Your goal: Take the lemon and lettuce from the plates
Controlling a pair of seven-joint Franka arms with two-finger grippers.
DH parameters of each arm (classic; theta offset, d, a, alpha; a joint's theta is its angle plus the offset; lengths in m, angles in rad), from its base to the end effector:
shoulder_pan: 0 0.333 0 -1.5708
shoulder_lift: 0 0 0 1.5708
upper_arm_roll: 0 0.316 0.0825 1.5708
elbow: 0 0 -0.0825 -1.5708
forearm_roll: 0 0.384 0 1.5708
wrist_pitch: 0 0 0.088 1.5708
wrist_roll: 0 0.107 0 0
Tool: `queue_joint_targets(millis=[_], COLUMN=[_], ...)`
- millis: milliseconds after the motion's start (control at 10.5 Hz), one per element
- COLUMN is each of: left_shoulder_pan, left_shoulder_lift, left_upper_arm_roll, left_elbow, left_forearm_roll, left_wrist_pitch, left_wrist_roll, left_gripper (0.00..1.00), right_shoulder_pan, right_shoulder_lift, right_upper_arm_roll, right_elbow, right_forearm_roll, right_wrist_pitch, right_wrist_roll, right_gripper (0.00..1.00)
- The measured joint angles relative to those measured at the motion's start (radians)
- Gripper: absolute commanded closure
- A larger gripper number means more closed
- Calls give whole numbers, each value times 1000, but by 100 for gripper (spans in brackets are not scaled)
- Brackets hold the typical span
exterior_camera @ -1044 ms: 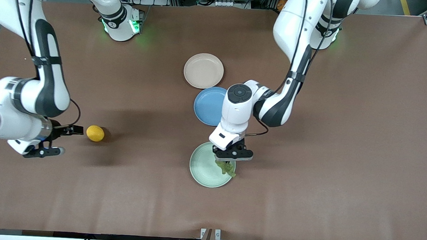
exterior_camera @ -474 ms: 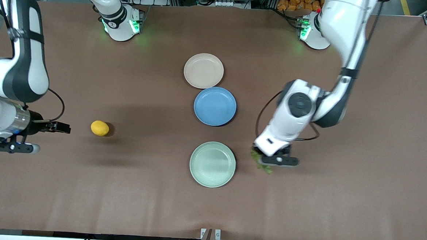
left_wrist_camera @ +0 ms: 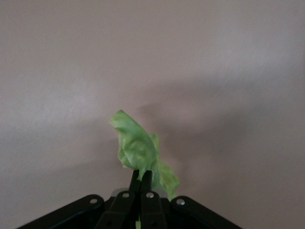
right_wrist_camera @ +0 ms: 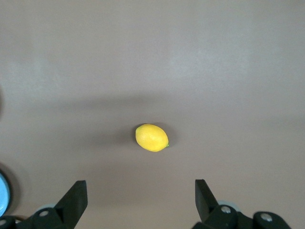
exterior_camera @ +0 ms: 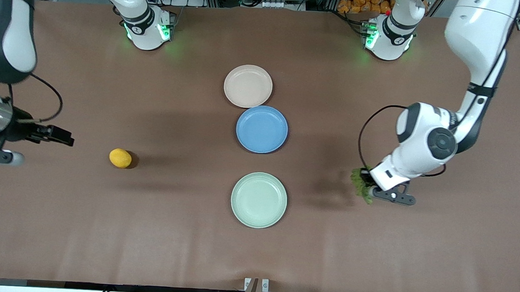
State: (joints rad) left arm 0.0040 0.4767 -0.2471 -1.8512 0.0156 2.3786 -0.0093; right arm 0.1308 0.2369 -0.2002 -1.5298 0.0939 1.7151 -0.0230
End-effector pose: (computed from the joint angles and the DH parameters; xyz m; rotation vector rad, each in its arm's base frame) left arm 0.6317 -0.1451 0.2781 3.0153 -0.3247 0.0788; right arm 0.6285 -0.0228 0.5183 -3.0916 0.0893 0.0690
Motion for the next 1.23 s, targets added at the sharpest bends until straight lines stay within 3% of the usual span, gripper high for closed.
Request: queue_joint_targets(millis=[380, 759, 1234], left_shoulder_pan=[57, 71, 71], left_shoulder_lift=[-3, -23, -130], left_upper_arm_roll=[-7, -8, -18], left_elbow=[-17, 6, 30], left_forearm_roll=[0, 0, 0], left_wrist_pitch=[-132, -141, -148], left_wrist_roll=[74, 74, 63], left_gripper=[0, 0, 0], right_shoulder_pan=[1, 3, -1], right_shoulder_lift=[-70, -91, -122], right_upper_arm_roll=[0, -4, -11], right_elbow=[53, 97, 97], right_forearm_roll=[-1, -3, -41], right_wrist_pitch=[-95, -170, -237], right_wrist_roll=[0, 0, 0], right_gripper=[0, 0, 0])
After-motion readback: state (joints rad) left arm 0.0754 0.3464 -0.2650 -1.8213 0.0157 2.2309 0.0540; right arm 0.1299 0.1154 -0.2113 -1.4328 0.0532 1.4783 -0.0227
